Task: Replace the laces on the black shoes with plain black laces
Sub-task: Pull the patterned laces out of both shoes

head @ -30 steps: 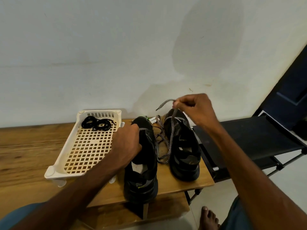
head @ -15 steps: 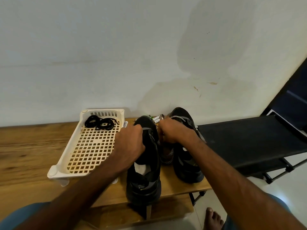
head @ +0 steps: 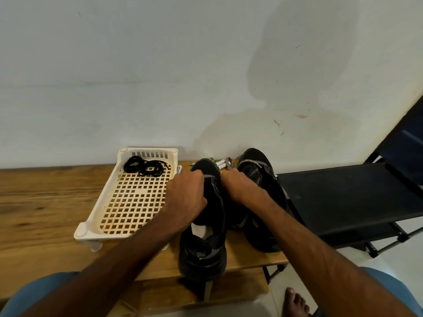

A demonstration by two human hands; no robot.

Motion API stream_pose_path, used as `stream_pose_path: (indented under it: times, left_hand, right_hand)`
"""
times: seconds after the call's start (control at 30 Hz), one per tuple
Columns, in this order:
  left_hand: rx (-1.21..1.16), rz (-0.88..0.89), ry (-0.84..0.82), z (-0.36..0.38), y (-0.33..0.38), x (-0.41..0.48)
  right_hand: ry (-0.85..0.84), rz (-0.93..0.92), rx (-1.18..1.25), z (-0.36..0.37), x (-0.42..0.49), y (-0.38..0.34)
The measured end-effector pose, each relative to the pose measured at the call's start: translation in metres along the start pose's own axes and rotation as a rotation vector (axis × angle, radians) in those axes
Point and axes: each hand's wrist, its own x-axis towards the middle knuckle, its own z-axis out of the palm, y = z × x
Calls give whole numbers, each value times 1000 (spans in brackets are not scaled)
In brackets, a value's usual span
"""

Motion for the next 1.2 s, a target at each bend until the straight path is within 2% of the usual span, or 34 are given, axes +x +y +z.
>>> stream_pose_path:
  times: [0.17, 0.3, 0.4, 0.53, 0.7, 0.87, 0.93, 1.1, 1.2]
  left_hand:
    - [-32, 6, -15, 0, -1, -1]
    - [-38, 31, -6, 0, -1, -1]
    - [-36, 54, -5, 2, -1, -1]
    - [-56, 61, -26, 2, -2, 0]
    - [-71, 64, -9, 2, -1, -1]
    - [-73, 65, 13, 4, -2, -1]
    - [-72, 61, 13, 5, -3, 0]
    - [-52, 63, 16, 6, -3, 1]
    - [-37, 63, 12, 5, -2, 1]
  right_hand:
    - [199, 71, 128, -37, -3, 6]
    - [577, 22, 418, -80, -2, 10]
    - [775, -67, 467, -117, 7, 4]
    - [880, -97, 469, -155, 28, -1]
    - [802, -109, 406, -130, 51, 6]
    - [462, -59, 288, -69, 75, 19]
    - [378, -51, 270, -59, 76, 23]
    - [482, 62, 349, -67, 49, 48]
    - [410, 204, 278, -71, 21, 67]
